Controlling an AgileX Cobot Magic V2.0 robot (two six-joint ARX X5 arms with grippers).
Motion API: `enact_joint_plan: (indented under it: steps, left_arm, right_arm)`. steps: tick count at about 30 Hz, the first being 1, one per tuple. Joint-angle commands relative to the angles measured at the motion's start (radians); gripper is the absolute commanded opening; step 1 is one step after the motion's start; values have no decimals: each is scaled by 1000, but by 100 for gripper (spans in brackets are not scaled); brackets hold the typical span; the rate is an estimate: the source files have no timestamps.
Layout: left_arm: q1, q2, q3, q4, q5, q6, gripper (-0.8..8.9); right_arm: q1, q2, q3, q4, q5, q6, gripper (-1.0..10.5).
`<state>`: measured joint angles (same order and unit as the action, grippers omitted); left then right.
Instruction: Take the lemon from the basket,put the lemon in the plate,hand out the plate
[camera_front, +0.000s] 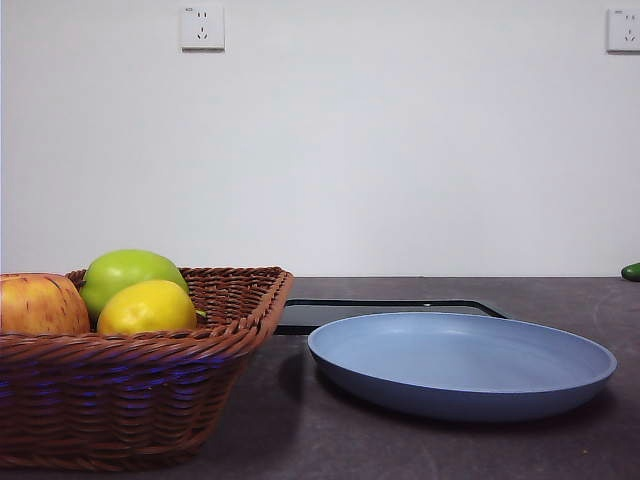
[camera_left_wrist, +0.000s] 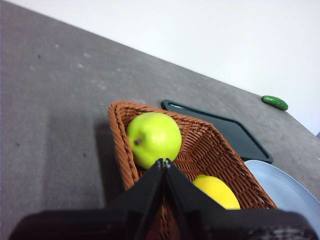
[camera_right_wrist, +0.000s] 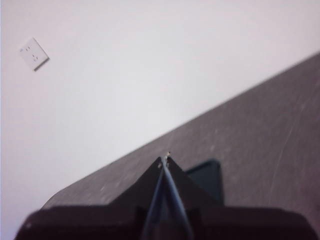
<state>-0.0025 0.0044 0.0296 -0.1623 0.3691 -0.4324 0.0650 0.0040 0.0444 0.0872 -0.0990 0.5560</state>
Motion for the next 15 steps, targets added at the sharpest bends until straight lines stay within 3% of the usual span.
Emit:
enact_joint_plan:
  steps: [1, 4, 8, 15]
  left_arm:
    - [3, -2, 66, -16, -6, -21, 7]
    - [3, 22, 142, -63, -11, -20, 7]
    - [3, 98, 260, -101, -10, -6, 7]
    - [3, 323, 486, -194, 15, 130, 7]
  right_arm:
    - [2, 15, 81, -83, -31, 40, 3]
    - [2, 56, 173, -215, -42, 31, 3]
    - [2, 138, 312, -337, -56, -52, 3]
    - [2, 310, 558, -528, -60, -204, 3]
